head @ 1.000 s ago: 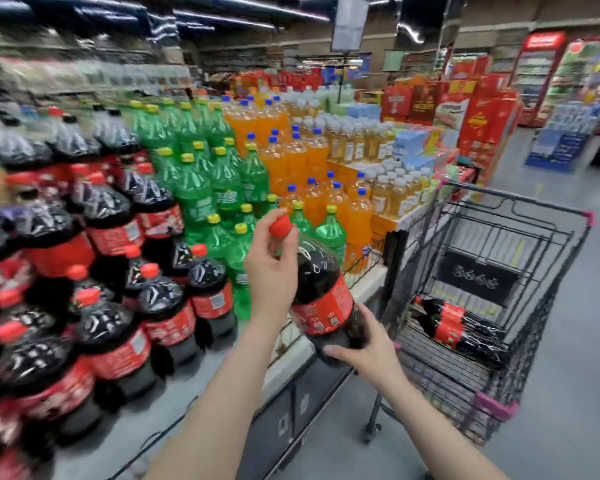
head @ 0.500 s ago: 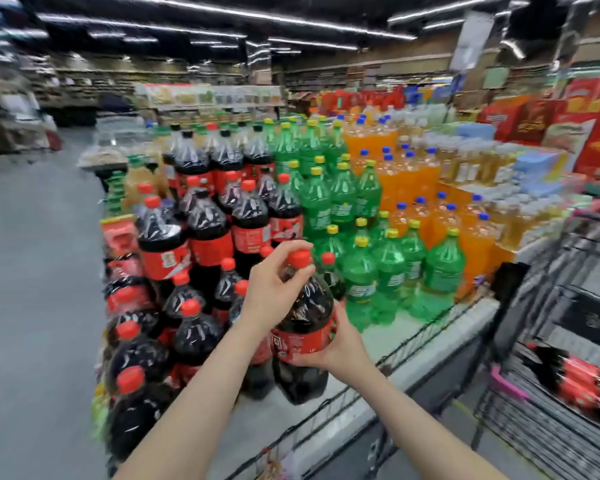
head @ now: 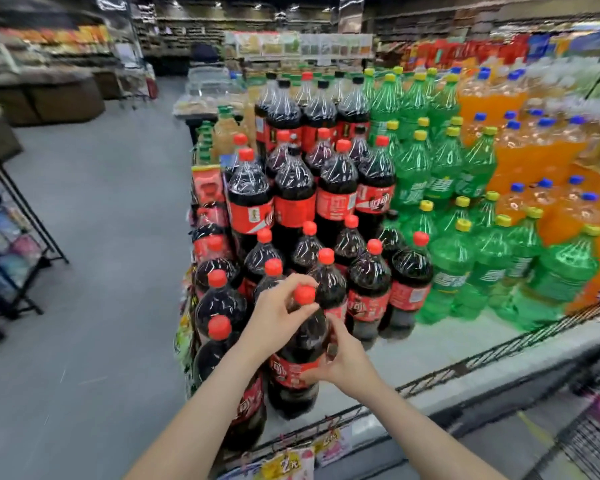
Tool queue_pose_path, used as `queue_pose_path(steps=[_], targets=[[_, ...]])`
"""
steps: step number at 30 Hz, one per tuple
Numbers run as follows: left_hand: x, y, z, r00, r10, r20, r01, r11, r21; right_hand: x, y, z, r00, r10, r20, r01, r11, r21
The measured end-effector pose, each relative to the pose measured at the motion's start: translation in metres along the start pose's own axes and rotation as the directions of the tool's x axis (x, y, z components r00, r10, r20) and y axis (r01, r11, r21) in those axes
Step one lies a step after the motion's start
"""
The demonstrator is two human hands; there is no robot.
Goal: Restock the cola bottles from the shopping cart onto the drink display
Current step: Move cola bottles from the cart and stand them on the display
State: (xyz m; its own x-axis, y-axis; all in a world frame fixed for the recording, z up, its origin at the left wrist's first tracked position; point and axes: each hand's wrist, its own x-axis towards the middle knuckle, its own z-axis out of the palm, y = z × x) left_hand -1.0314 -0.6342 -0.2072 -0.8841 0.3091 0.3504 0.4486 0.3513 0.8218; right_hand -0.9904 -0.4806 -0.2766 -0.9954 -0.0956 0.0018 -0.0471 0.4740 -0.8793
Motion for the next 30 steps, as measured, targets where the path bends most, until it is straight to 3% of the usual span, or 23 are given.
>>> queue_pose_path(steps=[11, 15, 17, 20, 22, 26, 30], targets=[[-0.020, -0.019, 0.001, 0.997, -0.079, 0.018, 0.078, 0.995, 0.066, -0.003, 0.009, 0.015, 0.997, 0.051, 0.055, -0.054, 0.997, 0.054], [-0.013, -0.010, -0.006, 0.990, -0.094, 0.102, 0.068, 0.971, 0.229, 0.003, 0.005, 0.010, 0.994, 0.061, 0.094, -0.064, 0.998, 0.026], [-0.013, 0.002, -0.017, 0.994, -0.036, 0.107, 0.004, 0.959, 0.282, 0.006, 0.002, 0.008, 0.992, 0.076, 0.099, -0.076, 0.997, 0.003], [-0.017, 0.015, -0.048, 0.993, 0.114, 0.008, -0.111, 0.943, 0.314, 0.009, -0.008, 0.011, 0.993, 0.069, 0.098, -0.069, 0.998, -0.004], [-0.026, 0.009, -0.068, 0.998, 0.040, -0.038, -0.026, 0.948, 0.317, 0.011, -0.013, 0.015, 0.993, 0.089, 0.079, -0.089, 0.996, -0.005], [-0.059, -0.037, -0.073, 0.960, -0.260, -0.107, 0.277, 0.940, 0.200, 0.012, -0.017, 0.028, 0.993, 0.118, 0.003, -0.118, 0.993, 0.013], [-0.075, -0.058, -0.049, 0.893, -0.258, -0.368, 0.312, 0.945, 0.094, 0.008, -0.022, 0.032, 0.989, 0.130, -0.074, -0.133, 0.990, -0.044]])
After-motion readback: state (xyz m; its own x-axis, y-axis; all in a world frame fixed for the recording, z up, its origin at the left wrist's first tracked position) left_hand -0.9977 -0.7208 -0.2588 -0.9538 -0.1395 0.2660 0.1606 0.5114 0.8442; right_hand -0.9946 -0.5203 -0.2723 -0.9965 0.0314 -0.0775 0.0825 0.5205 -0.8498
